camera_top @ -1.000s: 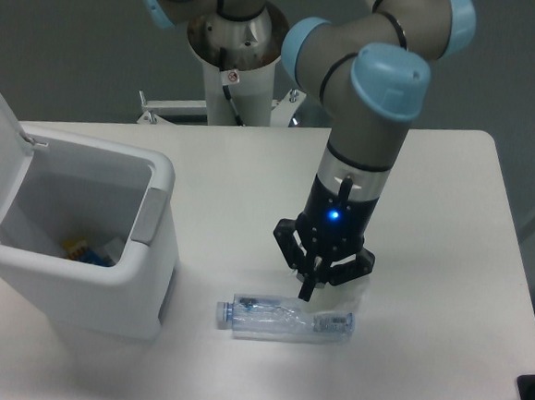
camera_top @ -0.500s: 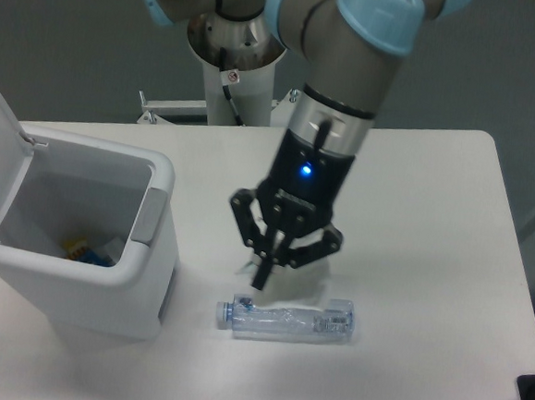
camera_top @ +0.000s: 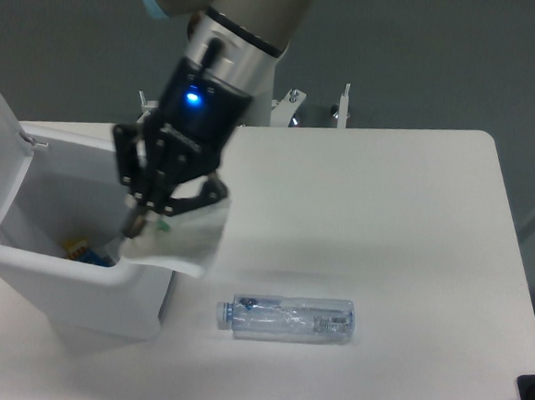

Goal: Place the trash in the trash can
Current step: 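Lift the wrapper and carry it over the open trash bin, then open the gripper to drop the wrapper into the bin, then move the open gripper over the clear plastic water bottle, then lower onto the bottle's cap end and close the gripper on it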

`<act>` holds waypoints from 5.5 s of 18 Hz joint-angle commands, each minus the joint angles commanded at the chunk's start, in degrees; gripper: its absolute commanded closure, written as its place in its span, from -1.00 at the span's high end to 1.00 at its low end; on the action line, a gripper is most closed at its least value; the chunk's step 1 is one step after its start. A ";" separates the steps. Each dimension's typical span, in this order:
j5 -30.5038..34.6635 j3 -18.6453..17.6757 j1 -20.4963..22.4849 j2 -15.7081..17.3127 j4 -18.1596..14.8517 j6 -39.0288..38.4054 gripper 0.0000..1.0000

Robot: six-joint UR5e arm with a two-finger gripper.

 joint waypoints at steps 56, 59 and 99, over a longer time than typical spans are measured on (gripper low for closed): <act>31.19 -10.64 7.46 -18.19 6.86 27.41 1.00; 34.80 -10.91 6.23 -19.41 6.77 32.68 1.00; 40.09 -0.28 5.34 -25.22 6.33 25.67 -0.36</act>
